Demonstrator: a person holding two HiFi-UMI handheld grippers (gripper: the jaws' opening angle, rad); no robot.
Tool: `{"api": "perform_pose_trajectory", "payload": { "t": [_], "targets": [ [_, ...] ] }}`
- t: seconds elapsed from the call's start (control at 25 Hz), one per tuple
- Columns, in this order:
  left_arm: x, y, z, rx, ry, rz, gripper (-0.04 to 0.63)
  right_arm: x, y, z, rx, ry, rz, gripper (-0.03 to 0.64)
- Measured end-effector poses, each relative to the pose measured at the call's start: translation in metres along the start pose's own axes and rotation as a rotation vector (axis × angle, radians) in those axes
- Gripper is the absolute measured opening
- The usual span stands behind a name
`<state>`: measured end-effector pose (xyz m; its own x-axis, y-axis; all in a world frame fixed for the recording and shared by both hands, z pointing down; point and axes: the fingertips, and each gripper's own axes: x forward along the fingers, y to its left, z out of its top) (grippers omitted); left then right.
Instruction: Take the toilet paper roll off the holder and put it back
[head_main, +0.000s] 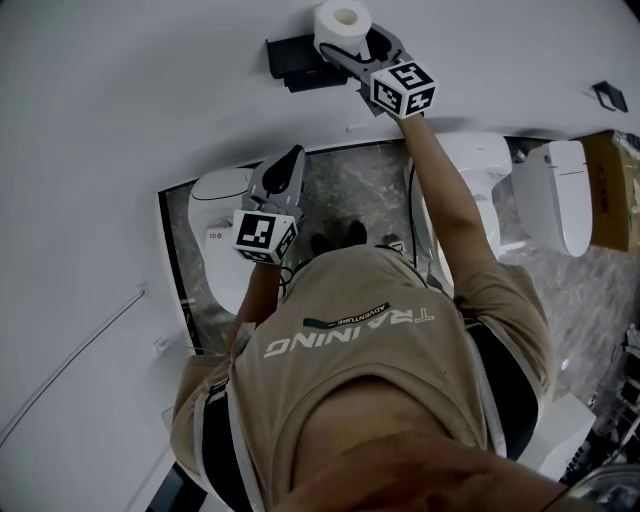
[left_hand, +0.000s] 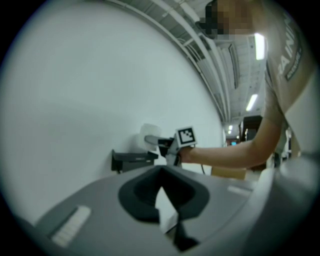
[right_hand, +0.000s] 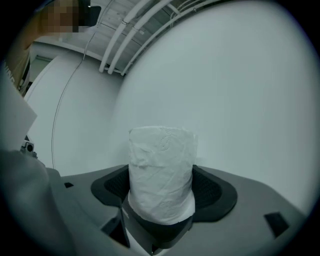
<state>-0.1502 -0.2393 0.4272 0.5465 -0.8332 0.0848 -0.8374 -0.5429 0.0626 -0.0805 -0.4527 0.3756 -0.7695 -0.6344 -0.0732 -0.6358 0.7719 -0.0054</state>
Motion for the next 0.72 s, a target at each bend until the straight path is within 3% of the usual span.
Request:
{"api": "perform_pose_trajectory", "payload": {
  "t": [0.28,0.72],
  "targets": [
    [-0.006,0.016,0.0,-0.008,-0.009,0.039,0.0,0.023,-0.001,-0.028,-0.014,0.062,0.007,0.334],
    [-0.032,0.025,0.002,0.001,-0.017,0.016,0.0,0.018,-0.005,-0.042,-0.013,0.148,-0.103,0.336]
  ]
}}
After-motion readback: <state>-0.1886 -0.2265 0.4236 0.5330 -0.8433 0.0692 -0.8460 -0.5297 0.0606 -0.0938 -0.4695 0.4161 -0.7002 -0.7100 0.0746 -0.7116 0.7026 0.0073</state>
